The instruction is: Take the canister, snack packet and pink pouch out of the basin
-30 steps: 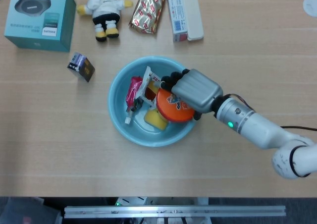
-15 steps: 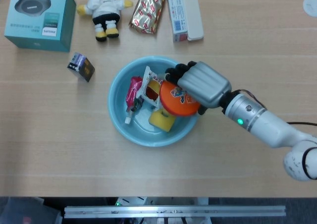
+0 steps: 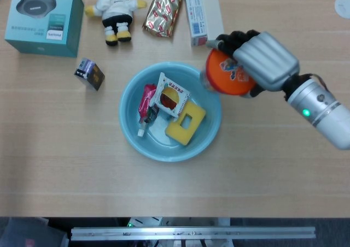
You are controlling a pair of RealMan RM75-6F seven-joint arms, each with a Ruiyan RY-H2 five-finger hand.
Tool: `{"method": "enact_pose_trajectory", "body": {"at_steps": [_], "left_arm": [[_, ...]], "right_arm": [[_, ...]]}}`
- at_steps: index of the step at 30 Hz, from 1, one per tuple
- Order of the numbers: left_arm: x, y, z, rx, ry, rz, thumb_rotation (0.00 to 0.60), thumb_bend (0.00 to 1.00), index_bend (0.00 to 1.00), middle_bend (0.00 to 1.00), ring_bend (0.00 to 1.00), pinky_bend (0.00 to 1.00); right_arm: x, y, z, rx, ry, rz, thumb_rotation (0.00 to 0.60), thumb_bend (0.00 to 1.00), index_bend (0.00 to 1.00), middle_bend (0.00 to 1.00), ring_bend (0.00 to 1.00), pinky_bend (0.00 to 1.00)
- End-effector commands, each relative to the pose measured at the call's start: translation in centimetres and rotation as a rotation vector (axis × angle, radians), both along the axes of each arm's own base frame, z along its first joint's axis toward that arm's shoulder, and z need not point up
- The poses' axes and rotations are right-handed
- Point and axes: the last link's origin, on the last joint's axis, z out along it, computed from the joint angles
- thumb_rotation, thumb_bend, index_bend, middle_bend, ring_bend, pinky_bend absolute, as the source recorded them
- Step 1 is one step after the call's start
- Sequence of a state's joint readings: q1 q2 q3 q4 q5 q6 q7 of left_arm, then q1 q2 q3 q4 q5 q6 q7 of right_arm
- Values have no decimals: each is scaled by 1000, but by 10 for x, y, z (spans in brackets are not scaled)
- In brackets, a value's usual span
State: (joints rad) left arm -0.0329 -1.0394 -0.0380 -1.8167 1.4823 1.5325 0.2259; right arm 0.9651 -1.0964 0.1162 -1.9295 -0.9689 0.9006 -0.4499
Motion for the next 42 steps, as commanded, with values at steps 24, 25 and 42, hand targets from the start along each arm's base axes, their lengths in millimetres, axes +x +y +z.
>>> {"method": "enact_pose_trajectory", "body": {"at_steps": [24, 25, 42], "left_arm": [[2, 0, -3, 0, -8, -13, 600, 345, 315, 267, 206, 174], [2, 0, -3, 1, -8, -13, 600, 345, 315, 267, 206, 174], [0, -1, -6, -7, -7, -7, 600, 345, 315, 267, 206, 171]], "right_arm": [[-91, -34, -12, -71, 201, -203, 600, 0, 198, 308, 278, 412], [-92, -34, -13, -69, 203, -205, 600, 0, 198, 308, 273, 413], [-116, -23, -30, 0, 244, -245, 600, 0, 14, 74, 36, 223]]}}
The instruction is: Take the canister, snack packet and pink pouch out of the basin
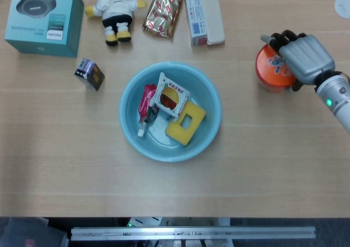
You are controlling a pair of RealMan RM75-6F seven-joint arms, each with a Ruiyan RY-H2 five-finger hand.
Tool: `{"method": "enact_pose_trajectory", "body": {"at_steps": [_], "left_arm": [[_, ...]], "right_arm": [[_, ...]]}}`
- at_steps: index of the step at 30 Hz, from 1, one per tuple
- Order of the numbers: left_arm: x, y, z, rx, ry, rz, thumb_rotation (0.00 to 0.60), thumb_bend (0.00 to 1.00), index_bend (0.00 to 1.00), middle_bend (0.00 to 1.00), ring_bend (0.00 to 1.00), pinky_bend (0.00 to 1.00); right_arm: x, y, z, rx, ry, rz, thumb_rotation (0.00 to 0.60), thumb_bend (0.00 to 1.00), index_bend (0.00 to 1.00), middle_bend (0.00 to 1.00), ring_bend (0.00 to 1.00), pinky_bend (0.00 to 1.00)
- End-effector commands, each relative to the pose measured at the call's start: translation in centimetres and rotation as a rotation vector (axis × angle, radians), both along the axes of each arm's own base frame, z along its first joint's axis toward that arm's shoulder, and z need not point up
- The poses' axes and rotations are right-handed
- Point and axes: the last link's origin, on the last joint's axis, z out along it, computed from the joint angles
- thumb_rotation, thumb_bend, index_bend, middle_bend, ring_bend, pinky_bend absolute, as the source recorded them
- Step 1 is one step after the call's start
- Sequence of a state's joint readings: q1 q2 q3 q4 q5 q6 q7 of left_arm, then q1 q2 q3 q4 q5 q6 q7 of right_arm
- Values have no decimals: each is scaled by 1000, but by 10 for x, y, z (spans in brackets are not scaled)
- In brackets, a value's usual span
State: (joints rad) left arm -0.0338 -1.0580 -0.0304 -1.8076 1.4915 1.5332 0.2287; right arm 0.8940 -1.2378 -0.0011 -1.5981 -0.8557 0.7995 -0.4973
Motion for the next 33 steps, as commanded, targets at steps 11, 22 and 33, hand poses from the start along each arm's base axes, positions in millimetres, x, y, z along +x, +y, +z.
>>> {"method": "enact_pose_trajectory", "body": {"at_steps": [11, 22, 33], "left_arm": [[2, 1, 0, 5, 3, -4, 600, 345, 315, 267, 206, 164], [5, -1, 2, 11, 8, -8, 600, 345, 315, 267, 205, 164], [6, -6, 6, 24, 5, -10, 600, 345, 315, 267, 205, 164]], "right_arm": [[7, 15, 18, 50, -27, 6, 600, 0, 0, 0, 0, 116], [74, 37, 20, 146, -165, 218, 600, 0, 36, 155, 72, 230], [129, 35, -35, 264, -114, 367, 600, 0, 78, 175, 94, 242]]}}
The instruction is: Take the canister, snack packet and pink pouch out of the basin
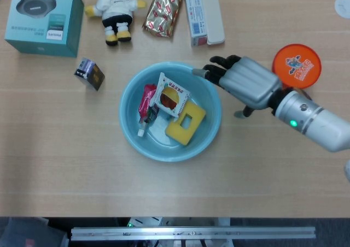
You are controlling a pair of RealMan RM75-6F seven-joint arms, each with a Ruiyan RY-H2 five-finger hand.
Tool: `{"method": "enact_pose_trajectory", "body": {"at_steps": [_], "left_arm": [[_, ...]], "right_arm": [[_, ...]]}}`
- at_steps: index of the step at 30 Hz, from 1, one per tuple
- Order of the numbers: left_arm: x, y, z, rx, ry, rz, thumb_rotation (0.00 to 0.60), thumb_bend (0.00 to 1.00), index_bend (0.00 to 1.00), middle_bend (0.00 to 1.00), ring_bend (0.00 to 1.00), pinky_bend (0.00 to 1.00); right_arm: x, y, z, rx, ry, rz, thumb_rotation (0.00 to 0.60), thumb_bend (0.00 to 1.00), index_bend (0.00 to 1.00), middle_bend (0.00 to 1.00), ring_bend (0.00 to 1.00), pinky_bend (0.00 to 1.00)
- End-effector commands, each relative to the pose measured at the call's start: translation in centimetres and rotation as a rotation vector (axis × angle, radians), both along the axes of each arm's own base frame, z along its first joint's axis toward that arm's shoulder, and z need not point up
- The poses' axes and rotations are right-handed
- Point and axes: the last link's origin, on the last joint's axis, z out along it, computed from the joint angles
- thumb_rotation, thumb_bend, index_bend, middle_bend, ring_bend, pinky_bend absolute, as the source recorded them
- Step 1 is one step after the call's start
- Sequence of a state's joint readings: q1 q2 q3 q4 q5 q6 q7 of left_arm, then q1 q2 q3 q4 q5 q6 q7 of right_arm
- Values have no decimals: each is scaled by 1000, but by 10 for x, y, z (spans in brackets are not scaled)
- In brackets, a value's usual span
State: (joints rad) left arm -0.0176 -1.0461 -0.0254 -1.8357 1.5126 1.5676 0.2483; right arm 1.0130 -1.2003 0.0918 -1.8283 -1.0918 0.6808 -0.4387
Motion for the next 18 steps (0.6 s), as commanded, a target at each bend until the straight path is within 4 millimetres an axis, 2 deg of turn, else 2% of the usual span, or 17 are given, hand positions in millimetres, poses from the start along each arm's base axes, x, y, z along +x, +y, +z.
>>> {"method": "enact_pose_trajectory", "body": {"at_steps": [1, 4, 18], "left_arm": [[-1, -1, 1, 4, -2, 1, 600, 345, 315, 267, 206, 164], [-2, -4, 4, 11, -7, 6, 600, 345, 315, 267, 206, 164], [-9, -10, 10, 31, -16, 20, 600, 345, 315, 267, 205, 164]], "right_arm": [[14, -2, -15, 7, 25, 41, 600, 0, 78, 175, 94, 242], [28, -1, -37, 16, 63, 86, 600, 0, 78, 175, 94, 242], [62, -3, -98, -8, 162, 134, 600, 0, 80, 181, 94, 242]]}}
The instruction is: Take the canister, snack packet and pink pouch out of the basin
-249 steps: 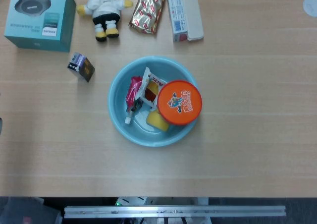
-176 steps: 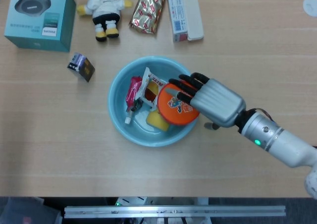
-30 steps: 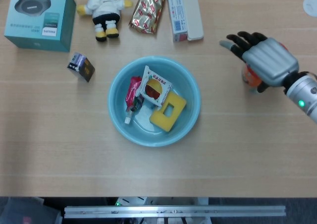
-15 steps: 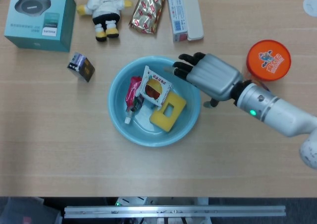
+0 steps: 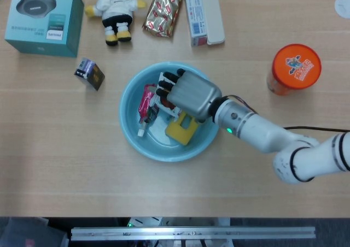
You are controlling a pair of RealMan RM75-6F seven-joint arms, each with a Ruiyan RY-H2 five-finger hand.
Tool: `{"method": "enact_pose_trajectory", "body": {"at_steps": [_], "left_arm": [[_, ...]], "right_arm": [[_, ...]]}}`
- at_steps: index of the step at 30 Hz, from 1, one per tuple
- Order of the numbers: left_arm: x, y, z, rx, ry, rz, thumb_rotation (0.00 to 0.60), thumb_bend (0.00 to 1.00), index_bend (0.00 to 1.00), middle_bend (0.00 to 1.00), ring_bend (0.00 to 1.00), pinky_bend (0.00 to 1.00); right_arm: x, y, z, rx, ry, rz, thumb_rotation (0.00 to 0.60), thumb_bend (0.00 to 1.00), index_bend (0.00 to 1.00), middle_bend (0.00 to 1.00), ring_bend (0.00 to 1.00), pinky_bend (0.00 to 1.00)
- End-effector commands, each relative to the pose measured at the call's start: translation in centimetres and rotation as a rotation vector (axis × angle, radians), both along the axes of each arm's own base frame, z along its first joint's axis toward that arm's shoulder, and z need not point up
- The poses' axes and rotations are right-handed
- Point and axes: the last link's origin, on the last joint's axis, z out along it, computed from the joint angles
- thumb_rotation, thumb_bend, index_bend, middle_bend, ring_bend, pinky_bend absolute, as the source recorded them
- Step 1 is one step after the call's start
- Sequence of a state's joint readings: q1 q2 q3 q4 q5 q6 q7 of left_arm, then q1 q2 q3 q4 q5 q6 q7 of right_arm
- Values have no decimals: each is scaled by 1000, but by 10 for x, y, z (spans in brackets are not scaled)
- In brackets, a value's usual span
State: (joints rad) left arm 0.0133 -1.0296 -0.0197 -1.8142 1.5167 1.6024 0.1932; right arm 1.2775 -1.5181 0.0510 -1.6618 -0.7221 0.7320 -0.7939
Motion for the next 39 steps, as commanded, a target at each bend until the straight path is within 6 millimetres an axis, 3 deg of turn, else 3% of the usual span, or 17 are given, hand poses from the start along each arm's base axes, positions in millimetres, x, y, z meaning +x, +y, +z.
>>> {"method": "enact_pose_trajectory", "body": {"at_steps": [1, 18, 23, 39], "left_arm": [[-1, -1, 1, 2, -1, 3, 600, 345, 315, 267, 206, 164], [0, 0, 0, -11, -4, -6, 600, 344, 315, 267, 205, 164], [-2, 0, 0, -13, -3, 0, 600, 345, 315, 267, 205, 164], [-4, 0, -3, -16, -6, -1, 600, 345, 315, 267, 206, 164]], "right_arm": [[6, -3, -14, -15, 23, 9, 600, 0, 81, 181, 94, 242], [18, -11, -46, -44, 82, 26, 600, 0, 114, 190, 94, 242], [13, -10, -46, -41, 110, 30, 600, 0, 161, 230, 129, 255], [0, -4, -35, -42, 112, 41, 600, 0, 340, 353, 296, 432]]}}
